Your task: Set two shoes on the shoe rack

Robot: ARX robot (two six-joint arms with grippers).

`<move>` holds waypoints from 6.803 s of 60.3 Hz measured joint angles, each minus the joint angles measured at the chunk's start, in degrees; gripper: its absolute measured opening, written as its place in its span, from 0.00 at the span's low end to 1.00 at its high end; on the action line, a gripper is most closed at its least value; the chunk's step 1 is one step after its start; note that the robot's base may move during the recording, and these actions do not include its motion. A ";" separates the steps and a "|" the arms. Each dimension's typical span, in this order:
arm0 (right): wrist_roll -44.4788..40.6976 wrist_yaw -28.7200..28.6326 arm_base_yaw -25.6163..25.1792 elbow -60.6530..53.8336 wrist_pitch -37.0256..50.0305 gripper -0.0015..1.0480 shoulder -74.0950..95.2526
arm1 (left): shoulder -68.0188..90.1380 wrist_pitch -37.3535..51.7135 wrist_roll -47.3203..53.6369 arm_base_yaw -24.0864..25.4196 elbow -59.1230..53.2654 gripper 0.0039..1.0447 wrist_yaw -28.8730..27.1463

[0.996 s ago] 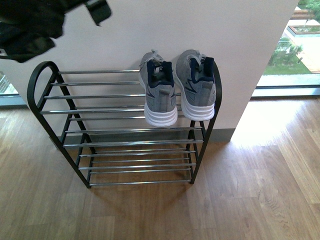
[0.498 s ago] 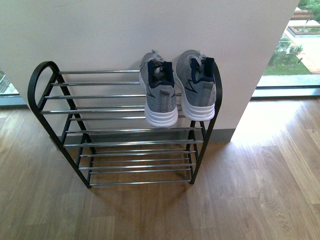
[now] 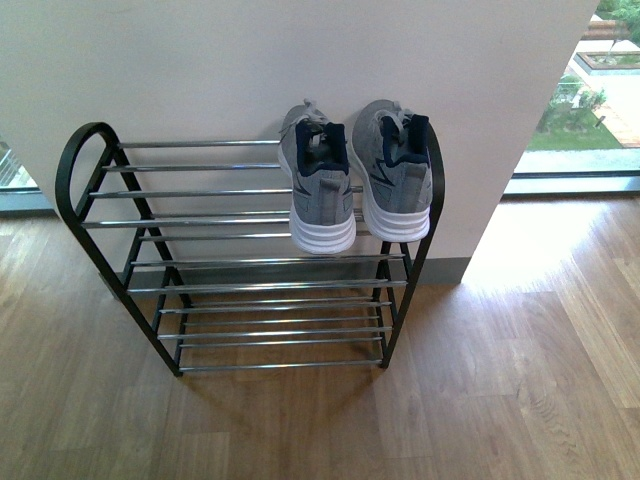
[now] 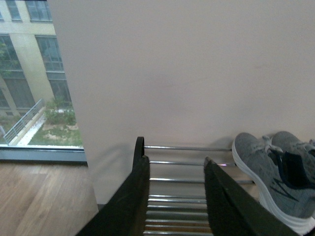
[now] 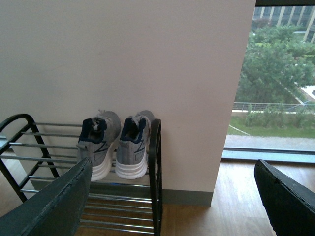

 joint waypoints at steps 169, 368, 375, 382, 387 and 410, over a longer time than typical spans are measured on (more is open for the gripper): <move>0.00 0.00 0.00 0.00 0.00 0.91 0.00 | -56.59 -48.96 0.74 0.02 -6.95 0.91 -0.02; -0.02 0.17 0.09 -0.02 -0.22 0.91 0.00 | -56.59 -48.98 0.81 0.04 -6.95 0.91 0.02; -0.04 -0.24 0.09 -0.02 -0.22 0.91 0.00 | -56.59 -48.98 0.79 0.07 -6.97 0.91 -0.31; -0.02 -0.22 0.07 -0.02 -0.22 0.91 -0.04 | -56.59 -48.96 0.81 0.04 -6.95 0.91 -0.17; -0.02 -0.15 0.07 -0.02 -0.22 0.91 -0.07 | -56.59 -48.96 0.81 0.07 -6.95 0.91 -0.15; -0.02 -0.02 0.07 -0.02 -0.22 0.91 -0.13 | -56.59 -48.98 0.81 0.04 -6.95 0.91 -0.04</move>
